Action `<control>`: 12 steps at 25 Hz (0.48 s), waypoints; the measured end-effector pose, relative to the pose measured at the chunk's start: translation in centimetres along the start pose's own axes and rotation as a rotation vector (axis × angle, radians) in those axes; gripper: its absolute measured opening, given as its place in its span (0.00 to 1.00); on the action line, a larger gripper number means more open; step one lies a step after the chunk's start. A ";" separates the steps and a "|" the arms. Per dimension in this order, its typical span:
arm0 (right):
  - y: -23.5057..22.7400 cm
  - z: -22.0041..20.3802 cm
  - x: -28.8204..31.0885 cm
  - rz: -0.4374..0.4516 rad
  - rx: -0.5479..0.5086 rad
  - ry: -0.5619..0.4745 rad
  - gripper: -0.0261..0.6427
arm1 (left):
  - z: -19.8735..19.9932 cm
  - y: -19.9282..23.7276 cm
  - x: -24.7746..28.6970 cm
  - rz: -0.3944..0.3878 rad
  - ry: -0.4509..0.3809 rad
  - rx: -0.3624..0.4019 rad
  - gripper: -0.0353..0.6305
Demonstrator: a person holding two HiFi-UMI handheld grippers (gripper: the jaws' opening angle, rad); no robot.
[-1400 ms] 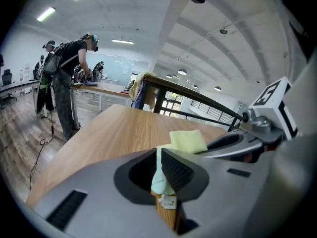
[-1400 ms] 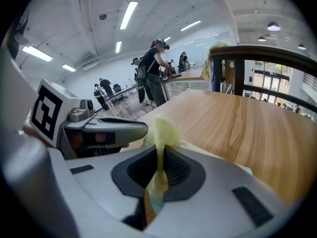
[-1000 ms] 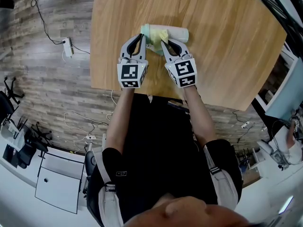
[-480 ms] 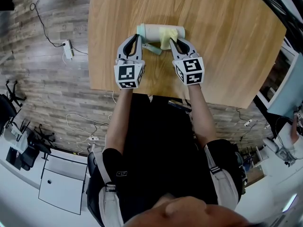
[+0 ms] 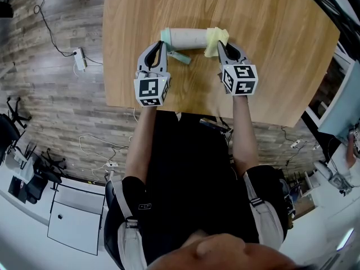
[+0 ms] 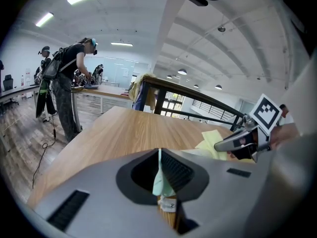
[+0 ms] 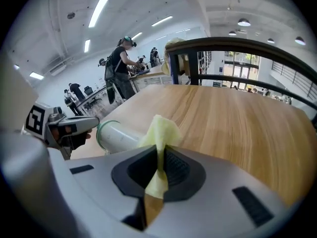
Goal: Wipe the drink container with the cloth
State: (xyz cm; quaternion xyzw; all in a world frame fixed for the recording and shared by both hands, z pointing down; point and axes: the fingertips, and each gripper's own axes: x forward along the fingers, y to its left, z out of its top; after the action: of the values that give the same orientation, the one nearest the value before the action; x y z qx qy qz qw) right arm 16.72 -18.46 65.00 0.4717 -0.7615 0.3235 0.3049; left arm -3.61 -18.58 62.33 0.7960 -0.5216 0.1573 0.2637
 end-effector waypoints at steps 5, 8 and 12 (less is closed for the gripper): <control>2.3 1.5 1.4 0.032 -0.005 0.014 0.10 | -0.1 0.0 0.0 0.000 -0.009 -0.013 0.09; 5.1 2.0 2.5 0.064 -0.041 0.031 0.10 | -0.3 0.1 -0.2 -0.001 -0.010 -0.016 0.09; 9.1 3.0 3.7 0.132 -0.078 0.050 0.10 | -0.4 -0.2 -0.4 -0.005 -0.009 -0.020 0.09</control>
State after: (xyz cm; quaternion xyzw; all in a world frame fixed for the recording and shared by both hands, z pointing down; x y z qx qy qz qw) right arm 6.56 -19.54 64.17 0.4000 -0.7950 0.3248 0.3201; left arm -3.58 -17.97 62.43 0.7954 -0.5222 0.1478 0.2698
